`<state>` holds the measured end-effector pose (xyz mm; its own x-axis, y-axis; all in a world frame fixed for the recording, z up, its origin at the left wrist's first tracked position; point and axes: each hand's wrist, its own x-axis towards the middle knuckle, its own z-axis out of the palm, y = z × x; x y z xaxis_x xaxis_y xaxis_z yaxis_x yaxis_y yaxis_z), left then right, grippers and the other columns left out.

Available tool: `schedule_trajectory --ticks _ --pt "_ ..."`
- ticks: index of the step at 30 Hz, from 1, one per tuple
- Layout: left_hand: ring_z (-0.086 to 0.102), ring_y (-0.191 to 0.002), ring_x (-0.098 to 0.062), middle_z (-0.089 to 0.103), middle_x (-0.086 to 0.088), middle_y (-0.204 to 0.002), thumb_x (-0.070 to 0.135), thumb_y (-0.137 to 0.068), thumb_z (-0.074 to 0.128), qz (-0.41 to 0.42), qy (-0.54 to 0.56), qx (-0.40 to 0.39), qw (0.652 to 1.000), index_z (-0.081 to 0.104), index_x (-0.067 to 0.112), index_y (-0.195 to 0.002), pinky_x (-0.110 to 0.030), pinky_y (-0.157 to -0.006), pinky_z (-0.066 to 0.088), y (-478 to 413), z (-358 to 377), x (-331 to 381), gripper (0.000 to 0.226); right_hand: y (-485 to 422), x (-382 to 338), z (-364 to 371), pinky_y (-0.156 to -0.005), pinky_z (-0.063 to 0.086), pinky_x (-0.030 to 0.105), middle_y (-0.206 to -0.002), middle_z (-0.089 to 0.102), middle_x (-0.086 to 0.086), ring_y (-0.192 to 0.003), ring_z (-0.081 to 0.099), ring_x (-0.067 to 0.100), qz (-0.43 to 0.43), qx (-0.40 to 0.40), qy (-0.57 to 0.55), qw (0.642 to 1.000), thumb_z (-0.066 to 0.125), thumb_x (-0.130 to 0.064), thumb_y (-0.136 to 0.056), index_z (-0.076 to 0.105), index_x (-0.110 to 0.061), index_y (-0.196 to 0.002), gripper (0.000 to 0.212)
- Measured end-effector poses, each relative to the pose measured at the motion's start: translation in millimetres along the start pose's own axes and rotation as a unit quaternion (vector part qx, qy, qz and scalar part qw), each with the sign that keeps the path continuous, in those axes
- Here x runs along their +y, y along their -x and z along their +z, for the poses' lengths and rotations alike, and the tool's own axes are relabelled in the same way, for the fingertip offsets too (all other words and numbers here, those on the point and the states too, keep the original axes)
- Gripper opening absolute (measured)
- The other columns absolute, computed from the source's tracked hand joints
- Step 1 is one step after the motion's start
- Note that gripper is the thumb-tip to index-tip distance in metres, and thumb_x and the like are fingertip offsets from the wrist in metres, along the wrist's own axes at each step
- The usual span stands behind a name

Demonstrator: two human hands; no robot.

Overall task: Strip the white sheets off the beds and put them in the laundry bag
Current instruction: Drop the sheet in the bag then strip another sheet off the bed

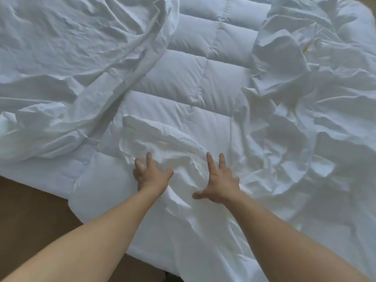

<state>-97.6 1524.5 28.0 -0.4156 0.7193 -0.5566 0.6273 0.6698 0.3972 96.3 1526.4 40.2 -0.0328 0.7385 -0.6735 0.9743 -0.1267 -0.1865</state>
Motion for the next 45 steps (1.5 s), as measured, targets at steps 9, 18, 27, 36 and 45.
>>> schedule_trajectory --ticks 9,18,27,36,45 --pt "0.061 -0.100 -0.024 0.062 -0.004 -0.109 0.006 -0.086 0.063 0.025 0.138 -0.092 0.986 0.058 0.011 -0.134 -0.028 -0.083 0.047 41 27 58 0.049 31 53 -6 -0.084 0.042 0.037 -0.118 0.066 0.012 -0.106 0.060 0.034 -0.051 0.093 -0.065 0.992 0.041 -0.024 -0.094 0.043 -0.030 -0.142 0.048" --pt "0.057 -0.109 -0.018 0.056 -0.004 -0.121 0.019 -0.091 0.059 0.261 0.100 -0.058 0.958 0.054 0.014 -0.138 -0.027 -0.096 0.043 129 53 203 0.048 92 209 -119 -0.071 0.036 0.034 -0.098 0.070 0.016 -0.094 0.063 0.039 0.092 0.351 -0.231 0.903 0.034 -0.041 -0.080 0.067 -0.024 -0.112 0.049" --pt "0.009 -0.149 -0.033 0.007 -0.011 -0.164 0.067 -0.089 0.048 0.175 -0.054 -0.072 0.980 0.019 0.027 -0.157 -0.054 -0.116 0.019 113 113 207 0.083 63 267 -78 -0.116 0.021 0.051 -0.161 0.021 0.006 -0.148 0.015 0.028 0.179 0.195 -0.365 0.893 0.062 -0.069 -0.081 0.041 -0.029 -0.149 0.082" --pt "0.037 -0.137 -0.031 0.026 -0.008 -0.155 0.086 -0.049 0.067 0.099 0.107 -0.100 0.984 0.019 0.028 -0.154 -0.051 -0.109 0.038 44 154 237 0.129 -8 266 -54 -0.118 0.022 0.041 -0.164 -0.018 0.013 -0.151 0.008 0.036 0.279 0.265 -0.541 0.748 0.089 -0.052 -0.062 -0.012 -0.025 -0.158 0.142" --pt "0.073 -0.087 -0.029 0.077 -0.009 -0.096 0.050 -0.069 0.084 0.038 0.307 -0.275 0.910 0.072 0.012 -0.108 -0.039 -0.073 0.059 70 168 276 0.055 -22 264 -72 -0.076 0.061 0.051 -0.087 0.076 0.014 -0.077 0.074 0.031 0.180 0.176 -0.748 0.614 0.083 -0.011 -0.048 0.072 0.001 -0.102 0.056"
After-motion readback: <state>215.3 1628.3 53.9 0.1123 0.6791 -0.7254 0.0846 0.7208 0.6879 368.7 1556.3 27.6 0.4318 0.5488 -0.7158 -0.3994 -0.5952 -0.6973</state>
